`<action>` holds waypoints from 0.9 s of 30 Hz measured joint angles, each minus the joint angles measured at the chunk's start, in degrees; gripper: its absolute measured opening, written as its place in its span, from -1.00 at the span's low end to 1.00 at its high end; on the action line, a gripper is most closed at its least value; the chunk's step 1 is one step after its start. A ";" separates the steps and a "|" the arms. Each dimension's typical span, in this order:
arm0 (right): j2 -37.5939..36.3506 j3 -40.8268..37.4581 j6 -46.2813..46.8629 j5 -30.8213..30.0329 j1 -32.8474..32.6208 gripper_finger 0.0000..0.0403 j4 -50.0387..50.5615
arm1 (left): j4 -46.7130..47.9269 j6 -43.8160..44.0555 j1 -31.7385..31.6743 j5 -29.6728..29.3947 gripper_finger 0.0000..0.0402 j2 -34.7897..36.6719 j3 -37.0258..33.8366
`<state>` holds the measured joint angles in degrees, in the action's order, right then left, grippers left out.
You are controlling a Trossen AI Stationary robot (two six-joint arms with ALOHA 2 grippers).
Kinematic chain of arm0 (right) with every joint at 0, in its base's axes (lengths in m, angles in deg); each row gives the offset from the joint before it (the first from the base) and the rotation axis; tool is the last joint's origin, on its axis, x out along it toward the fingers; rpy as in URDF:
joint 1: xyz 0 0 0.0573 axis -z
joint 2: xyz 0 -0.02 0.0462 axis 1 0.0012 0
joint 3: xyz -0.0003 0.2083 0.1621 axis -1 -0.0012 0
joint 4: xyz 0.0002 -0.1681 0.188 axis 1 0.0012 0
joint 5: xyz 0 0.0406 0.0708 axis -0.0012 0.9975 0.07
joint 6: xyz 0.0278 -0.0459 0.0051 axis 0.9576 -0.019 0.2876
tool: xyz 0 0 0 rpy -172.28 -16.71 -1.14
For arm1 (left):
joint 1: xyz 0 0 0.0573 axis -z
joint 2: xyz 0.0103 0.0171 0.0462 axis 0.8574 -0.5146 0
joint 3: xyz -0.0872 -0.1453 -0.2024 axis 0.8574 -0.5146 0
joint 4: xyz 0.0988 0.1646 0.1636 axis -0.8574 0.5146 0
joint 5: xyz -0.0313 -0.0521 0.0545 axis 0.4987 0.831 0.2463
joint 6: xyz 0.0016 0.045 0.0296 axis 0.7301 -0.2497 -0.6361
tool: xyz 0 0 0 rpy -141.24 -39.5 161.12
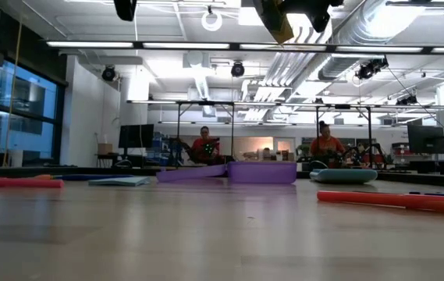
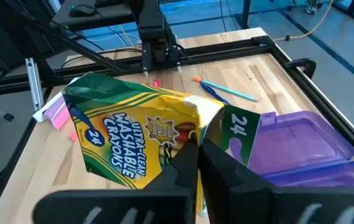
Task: Pack school essentials
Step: Put the yellow crayon box into the purple supply box
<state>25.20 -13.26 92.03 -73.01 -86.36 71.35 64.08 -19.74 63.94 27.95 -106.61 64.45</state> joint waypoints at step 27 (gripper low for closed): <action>29.62 12.83 28.46 -8.94 27.71 -1.00 8.80 | -2.40 6.47 0.00 -0.14 -1.00 0.42 0.02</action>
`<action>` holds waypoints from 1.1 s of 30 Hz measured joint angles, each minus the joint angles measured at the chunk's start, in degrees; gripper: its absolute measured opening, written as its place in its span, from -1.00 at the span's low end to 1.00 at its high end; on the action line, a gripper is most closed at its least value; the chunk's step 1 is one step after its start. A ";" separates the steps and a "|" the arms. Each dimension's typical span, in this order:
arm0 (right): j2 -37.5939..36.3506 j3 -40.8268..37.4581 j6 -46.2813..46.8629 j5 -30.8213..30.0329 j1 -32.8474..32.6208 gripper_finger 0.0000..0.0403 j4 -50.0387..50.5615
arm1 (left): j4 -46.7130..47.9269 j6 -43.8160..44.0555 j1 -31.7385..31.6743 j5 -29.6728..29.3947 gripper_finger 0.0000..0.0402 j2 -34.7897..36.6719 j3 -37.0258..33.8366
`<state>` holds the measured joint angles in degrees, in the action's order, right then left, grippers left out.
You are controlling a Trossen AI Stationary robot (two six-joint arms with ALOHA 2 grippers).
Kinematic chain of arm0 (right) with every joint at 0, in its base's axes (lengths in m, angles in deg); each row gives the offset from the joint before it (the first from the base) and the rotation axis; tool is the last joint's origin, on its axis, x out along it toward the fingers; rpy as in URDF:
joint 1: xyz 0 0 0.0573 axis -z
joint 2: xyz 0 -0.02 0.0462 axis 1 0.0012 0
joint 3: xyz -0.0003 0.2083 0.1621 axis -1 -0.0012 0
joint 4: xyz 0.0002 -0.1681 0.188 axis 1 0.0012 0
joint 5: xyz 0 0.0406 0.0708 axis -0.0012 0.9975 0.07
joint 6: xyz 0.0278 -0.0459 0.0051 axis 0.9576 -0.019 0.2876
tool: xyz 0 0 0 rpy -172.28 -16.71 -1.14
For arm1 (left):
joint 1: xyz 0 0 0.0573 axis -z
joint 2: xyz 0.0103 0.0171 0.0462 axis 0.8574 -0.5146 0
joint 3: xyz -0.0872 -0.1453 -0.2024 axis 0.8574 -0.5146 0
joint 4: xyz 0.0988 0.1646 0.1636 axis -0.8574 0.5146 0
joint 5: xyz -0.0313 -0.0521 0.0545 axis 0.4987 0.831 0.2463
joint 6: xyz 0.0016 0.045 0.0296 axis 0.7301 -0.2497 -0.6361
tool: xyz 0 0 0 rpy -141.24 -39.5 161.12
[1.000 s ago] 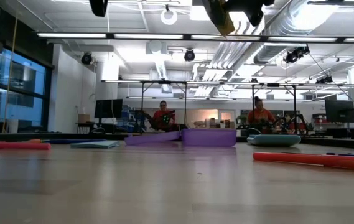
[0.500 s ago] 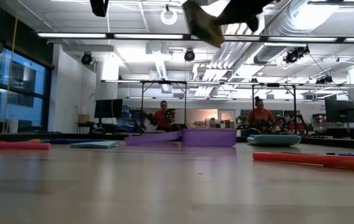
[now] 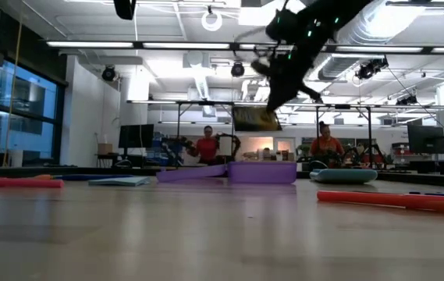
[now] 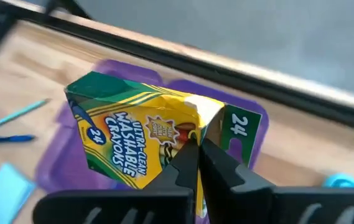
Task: Pack school essentials
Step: Put the yellow crayon box into the purple supply box
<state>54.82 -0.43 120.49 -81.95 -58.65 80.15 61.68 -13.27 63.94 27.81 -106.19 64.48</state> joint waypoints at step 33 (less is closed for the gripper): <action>14.00 0.04 8.20 10.19 7.48 -1.00 -3.76 | -4.55 0.12 0.01 -0.49 -1.00 0.00 -0.02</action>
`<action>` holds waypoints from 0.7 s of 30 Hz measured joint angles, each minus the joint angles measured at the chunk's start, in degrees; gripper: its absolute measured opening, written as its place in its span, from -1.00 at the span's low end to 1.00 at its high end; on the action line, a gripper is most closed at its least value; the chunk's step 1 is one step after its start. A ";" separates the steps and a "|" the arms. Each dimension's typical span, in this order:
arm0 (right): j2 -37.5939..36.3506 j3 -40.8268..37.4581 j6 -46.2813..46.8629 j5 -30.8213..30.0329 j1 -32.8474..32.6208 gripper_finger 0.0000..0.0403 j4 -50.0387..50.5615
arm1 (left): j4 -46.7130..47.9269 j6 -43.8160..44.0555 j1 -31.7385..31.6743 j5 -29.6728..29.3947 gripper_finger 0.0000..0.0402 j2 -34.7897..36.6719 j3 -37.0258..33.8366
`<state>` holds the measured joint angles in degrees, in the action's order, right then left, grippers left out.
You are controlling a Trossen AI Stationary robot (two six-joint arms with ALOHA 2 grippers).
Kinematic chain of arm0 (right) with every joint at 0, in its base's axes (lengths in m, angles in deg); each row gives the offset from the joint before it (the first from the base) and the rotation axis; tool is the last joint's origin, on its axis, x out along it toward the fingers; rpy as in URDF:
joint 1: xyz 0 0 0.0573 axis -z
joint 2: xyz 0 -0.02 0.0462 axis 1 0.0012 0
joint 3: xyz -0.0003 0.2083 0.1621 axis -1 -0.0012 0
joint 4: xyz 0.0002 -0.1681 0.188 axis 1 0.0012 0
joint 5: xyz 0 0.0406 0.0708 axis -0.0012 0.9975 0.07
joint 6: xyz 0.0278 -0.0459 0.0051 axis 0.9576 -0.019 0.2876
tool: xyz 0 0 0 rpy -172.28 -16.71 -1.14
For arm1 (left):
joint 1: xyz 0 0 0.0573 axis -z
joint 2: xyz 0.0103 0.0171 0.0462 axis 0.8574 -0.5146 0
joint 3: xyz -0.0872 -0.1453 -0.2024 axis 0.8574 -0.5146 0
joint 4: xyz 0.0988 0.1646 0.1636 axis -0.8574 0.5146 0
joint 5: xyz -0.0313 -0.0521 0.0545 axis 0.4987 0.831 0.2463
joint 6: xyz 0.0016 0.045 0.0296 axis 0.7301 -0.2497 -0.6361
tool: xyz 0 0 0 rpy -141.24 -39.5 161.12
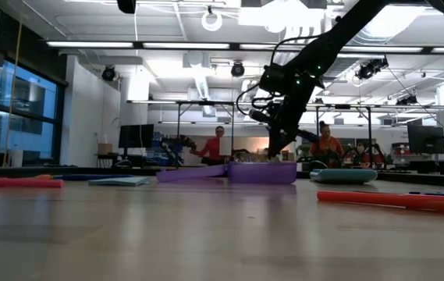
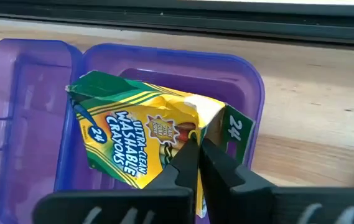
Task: Pack school essentials
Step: Put the yellow crayon box into the purple supply box, then put the blue scissor into the purple supply box
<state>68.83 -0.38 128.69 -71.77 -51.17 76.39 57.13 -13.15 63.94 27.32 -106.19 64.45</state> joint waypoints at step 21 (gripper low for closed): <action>-0.90 0.00 -1.64 -2.09 0.12 -0.43 -2.85 | 0.04 -0.07 0.01 -1.54 -1.00 0.00 0.02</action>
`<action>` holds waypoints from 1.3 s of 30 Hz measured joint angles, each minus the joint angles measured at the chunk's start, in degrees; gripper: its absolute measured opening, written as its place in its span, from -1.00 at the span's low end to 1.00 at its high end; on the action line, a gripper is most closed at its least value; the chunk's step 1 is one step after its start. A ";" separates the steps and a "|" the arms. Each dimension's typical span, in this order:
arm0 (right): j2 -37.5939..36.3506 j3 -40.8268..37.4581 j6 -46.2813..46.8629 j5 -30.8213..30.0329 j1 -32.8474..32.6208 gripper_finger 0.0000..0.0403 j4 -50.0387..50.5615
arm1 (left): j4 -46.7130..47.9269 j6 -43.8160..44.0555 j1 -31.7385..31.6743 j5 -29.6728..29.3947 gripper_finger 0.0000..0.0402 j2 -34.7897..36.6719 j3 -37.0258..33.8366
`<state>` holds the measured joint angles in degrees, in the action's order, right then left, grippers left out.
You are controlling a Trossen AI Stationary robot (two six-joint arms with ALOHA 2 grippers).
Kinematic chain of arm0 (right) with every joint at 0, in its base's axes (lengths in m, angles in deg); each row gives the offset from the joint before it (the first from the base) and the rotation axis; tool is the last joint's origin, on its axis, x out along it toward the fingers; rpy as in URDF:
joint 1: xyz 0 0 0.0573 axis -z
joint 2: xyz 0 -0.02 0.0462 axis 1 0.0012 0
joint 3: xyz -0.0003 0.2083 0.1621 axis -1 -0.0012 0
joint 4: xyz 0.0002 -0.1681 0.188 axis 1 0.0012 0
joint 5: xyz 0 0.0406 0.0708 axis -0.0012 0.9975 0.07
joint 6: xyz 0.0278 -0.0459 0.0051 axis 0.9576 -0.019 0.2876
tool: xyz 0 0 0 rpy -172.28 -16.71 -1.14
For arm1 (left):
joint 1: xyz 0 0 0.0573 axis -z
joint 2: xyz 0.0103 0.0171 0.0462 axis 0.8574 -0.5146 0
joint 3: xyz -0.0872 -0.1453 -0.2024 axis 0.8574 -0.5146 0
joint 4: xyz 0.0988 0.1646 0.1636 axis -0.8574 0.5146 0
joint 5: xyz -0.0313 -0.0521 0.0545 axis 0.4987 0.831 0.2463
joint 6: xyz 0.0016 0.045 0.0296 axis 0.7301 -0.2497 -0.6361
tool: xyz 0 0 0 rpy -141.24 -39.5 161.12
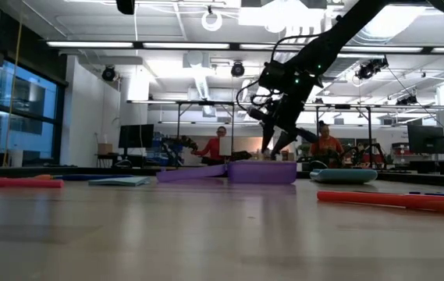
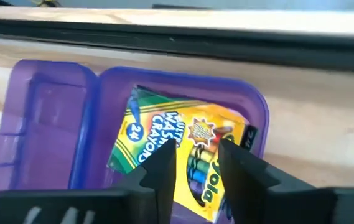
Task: Pack school essentials
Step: Put the blue scissor into the purple supply box
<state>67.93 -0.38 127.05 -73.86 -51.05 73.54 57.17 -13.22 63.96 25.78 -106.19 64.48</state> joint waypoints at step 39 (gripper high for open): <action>-66.55 -32.33 -35.52 7.80 -34.57 -1.00 -24.38 | 3.94 -6.58 -0.02 5.92 -1.00 3.65 -0.04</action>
<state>1.38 -32.71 91.52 -66.06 -85.61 49.16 61.12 -19.80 63.94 31.70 -102.54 64.43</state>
